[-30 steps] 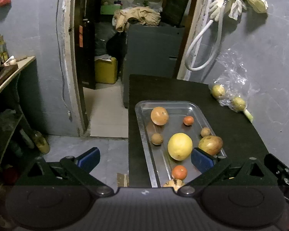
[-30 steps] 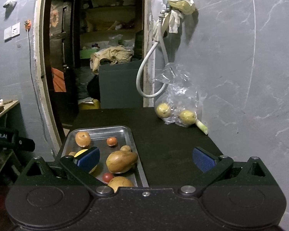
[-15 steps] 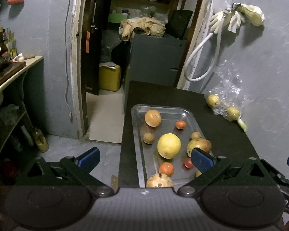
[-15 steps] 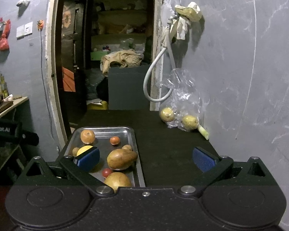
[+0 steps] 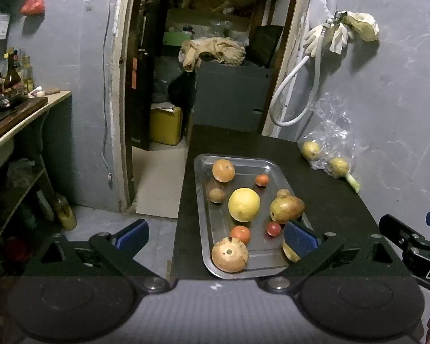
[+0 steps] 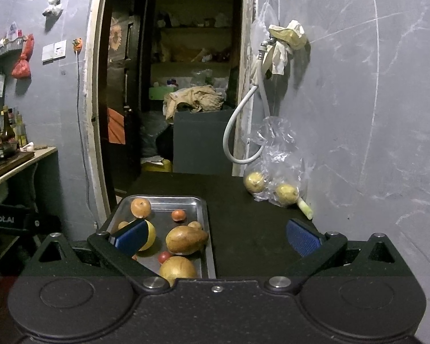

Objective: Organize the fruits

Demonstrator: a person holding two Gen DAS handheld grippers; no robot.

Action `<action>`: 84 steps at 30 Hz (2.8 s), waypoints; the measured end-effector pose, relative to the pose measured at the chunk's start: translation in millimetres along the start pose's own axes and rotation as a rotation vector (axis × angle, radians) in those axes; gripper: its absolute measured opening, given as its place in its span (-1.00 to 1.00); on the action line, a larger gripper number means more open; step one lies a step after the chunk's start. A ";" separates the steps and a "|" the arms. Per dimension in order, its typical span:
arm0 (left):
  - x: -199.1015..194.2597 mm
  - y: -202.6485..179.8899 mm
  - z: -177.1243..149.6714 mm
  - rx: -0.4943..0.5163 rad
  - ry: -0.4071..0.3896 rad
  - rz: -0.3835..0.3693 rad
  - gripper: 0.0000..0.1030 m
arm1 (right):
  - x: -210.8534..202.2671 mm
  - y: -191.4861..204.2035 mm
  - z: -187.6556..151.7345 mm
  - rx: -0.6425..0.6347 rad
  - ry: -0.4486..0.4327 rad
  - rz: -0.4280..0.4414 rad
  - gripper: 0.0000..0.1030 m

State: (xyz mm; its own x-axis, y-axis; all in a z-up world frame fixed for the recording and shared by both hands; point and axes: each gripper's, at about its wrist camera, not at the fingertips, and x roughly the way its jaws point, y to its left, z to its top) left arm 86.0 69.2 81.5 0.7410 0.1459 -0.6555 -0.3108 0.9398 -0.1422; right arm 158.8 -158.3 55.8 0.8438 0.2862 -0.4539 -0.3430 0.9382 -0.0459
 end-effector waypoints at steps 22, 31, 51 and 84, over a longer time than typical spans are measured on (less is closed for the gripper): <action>-46.1 -9.0 -47.3 -0.037 -0.004 0.055 0.99 | -52.5 -9.6 -24.2 -0.024 -0.002 0.036 0.99; -63.2 -14.4 -59.6 -0.006 0.003 0.064 0.99 | -70.2 -11.4 -28.4 -0.002 0.004 0.097 0.99; -55.9 -4.6 -76.9 0.039 0.021 0.024 0.99 | -72.2 -6.0 -44.0 -0.028 0.053 0.135 0.99; -64.5 -1.1 -96.8 0.043 0.048 0.009 0.99 | -83.2 -7.0 -73.3 -0.030 0.175 0.142 0.99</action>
State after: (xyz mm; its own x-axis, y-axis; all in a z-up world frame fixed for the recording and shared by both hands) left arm -19.1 28.9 52.1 0.7083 0.1402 -0.6919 -0.2906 0.9511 -0.1047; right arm 60.8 -203.0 28.6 0.7023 0.3746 -0.6054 -0.4677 0.8839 0.0043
